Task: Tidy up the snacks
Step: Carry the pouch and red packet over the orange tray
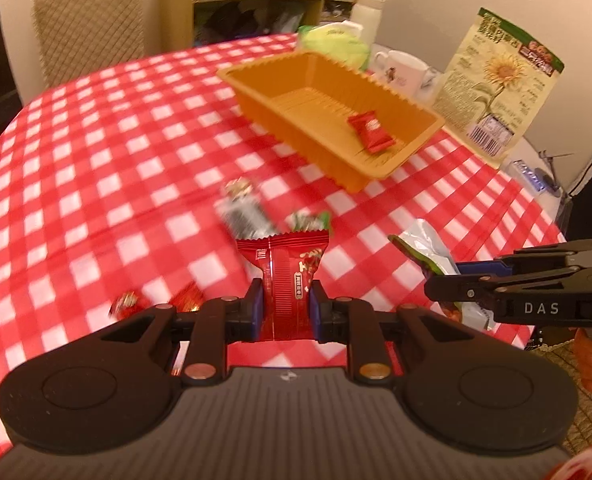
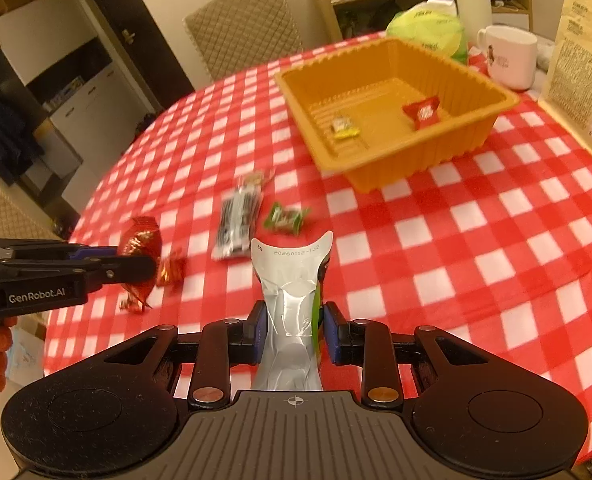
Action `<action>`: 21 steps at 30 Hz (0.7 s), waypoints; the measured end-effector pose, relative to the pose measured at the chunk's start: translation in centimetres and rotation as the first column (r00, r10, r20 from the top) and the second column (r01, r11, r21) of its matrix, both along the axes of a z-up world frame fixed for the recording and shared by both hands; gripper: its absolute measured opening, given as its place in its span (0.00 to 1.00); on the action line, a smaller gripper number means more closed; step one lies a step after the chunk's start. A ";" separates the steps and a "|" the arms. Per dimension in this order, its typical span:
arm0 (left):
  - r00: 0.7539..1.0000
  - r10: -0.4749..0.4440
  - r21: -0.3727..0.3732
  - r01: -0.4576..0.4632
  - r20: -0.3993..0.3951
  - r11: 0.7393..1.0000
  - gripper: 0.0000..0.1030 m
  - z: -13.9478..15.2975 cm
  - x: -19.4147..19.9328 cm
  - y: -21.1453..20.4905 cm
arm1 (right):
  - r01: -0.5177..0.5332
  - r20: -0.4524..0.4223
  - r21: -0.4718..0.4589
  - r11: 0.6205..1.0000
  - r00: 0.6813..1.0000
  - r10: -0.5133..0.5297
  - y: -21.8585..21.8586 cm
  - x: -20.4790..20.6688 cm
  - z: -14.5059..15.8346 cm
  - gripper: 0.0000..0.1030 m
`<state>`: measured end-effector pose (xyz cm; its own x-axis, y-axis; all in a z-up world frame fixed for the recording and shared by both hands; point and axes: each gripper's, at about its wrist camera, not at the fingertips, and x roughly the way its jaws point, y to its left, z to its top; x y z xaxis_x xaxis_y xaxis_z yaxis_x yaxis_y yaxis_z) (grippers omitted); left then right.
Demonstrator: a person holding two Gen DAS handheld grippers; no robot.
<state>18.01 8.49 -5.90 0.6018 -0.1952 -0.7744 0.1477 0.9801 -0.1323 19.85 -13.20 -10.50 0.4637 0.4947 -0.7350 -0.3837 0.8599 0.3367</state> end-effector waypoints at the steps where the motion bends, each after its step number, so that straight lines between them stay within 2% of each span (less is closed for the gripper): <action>1: 1.000 -0.008 -0.003 0.008 0.005 1.000 0.20 0.2 0.5 -0.2 | 0.005 0.006 0.005 1.000 1.000 -0.005 -0.1 0.3 0.3 0.29; 11: 0.996 -0.067 -0.008 0.067 0.062 0.998 0.20 1.8 6.9 -1.5 | 0.096 0.058 0.062 0.993 0.993 -0.100 -1.3 6.0 3.3 0.29; 14: 0.994 -0.076 -0.011 0.077 0.079 0.997 0.20 2.3 9.3 -1.7 | 0.118 0.092 0.052 0.992 0.988 -0.123 -1.4 8.0 4.1 0.29; 21: 0.991 -0.095 0.000 0.095 0.099 0.995 0.20 3.2 15.3 -2.4 | 0.151 0.106 0.071 0.986 0.982 -0.158 -1.0 13.1 4.7 0.29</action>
